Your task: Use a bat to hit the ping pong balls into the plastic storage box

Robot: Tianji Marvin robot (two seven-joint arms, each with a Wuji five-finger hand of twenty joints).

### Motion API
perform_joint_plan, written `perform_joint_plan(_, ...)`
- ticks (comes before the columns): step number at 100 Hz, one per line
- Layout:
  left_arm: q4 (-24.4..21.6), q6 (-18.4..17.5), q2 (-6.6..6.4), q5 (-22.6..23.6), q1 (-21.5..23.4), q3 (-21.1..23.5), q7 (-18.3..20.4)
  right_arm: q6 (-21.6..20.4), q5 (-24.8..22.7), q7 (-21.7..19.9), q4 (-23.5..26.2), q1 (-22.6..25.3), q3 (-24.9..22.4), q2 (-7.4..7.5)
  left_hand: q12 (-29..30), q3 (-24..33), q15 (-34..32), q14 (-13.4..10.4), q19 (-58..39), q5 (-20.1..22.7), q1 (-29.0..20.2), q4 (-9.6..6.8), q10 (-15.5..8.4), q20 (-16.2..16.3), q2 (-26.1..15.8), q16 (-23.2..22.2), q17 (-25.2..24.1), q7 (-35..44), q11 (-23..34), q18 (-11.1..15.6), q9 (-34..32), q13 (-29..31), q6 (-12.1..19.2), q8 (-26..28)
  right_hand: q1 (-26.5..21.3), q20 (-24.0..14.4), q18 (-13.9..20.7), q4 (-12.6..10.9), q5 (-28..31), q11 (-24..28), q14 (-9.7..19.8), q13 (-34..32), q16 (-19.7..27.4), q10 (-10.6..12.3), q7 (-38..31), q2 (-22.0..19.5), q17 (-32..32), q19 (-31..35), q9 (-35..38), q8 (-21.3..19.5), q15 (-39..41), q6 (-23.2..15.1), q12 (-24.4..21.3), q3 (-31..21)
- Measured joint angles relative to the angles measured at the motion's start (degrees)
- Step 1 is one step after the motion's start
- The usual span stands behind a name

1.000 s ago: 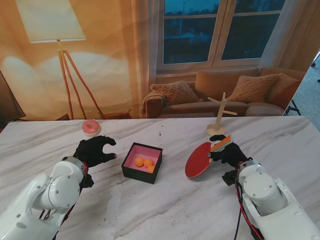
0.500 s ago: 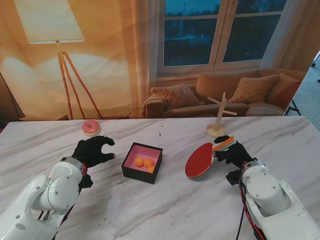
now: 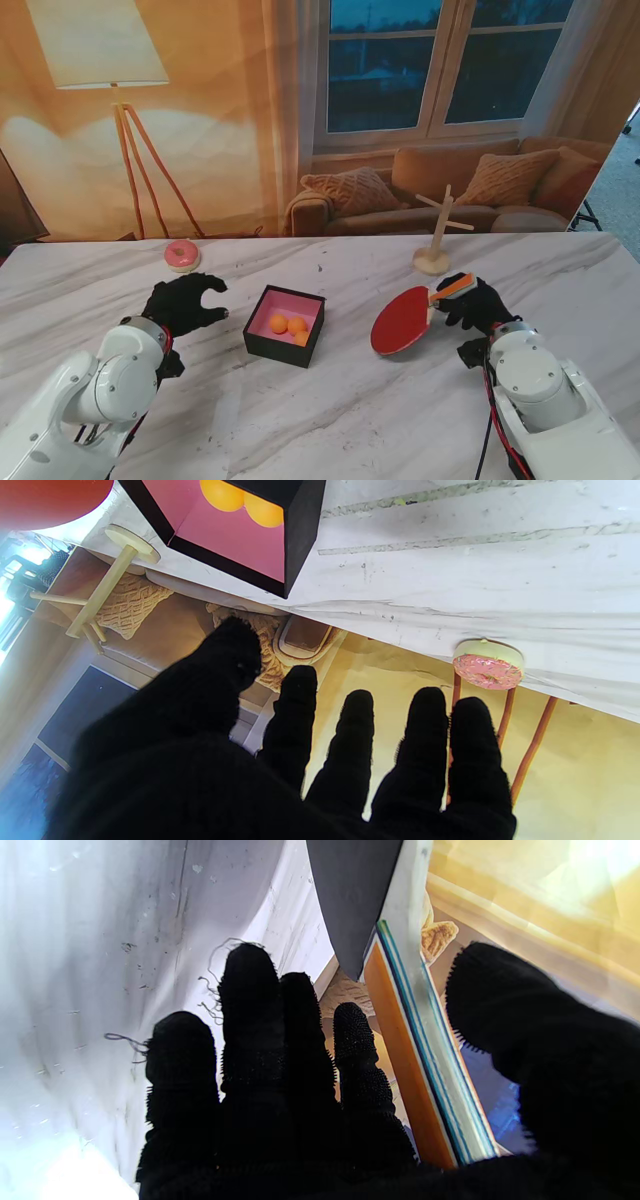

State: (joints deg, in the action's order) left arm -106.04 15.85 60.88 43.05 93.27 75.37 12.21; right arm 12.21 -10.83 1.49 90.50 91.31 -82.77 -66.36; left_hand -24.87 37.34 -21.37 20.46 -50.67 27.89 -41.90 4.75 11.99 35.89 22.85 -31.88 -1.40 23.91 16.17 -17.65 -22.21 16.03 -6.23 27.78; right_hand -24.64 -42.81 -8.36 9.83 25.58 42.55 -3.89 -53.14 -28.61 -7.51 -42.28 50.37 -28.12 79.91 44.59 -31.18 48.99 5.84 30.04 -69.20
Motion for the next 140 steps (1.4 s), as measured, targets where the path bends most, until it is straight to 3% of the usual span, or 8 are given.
perform_joint_plan(111,-0.7,1.4,0.14,0.4,1.4,0.7,-0.6,1.2,0.2,-0.7,1.6,2.0,-3.3,-0.04,0.0,0.0,-0.5,0.2,-1.0,0.0,0.0,0.00,0.0,0.0,0.0,0.0,0.0,0.0,0.0,0.0,0.0,0.0,-0.2,0.0,0.0,2.1,-0.7,-0.1,2.1,1.0,-0.7,-0.8,0.0,-0.3,0.0,-2.0,-2.8,3.9,1.8,-1.3,3.0,0.0,0.8,0.6)
perform_joint_plan(140,-0.8,1.6,0.20,0.6,1.7,1.0,-1.0,2.9,0.0,-0.6,2.6,2.6,-3.8,-0.03,0.0,0.0,-0.5,0.2,-1.2,0.0,0.0,0.00,0.0,0.0,0.0,-0.1,0.0,0.0,0.0,0.0,0.0,0.0,-0.7,0.0,0.0,2.2,-1.7,-0.1,4.9,1.8,-1.3,-4.3,0.0,-0.8,0.1,-2.3,-5.7,5.9,3.7,-1.5,5.0,0.5,1.4,0.6)
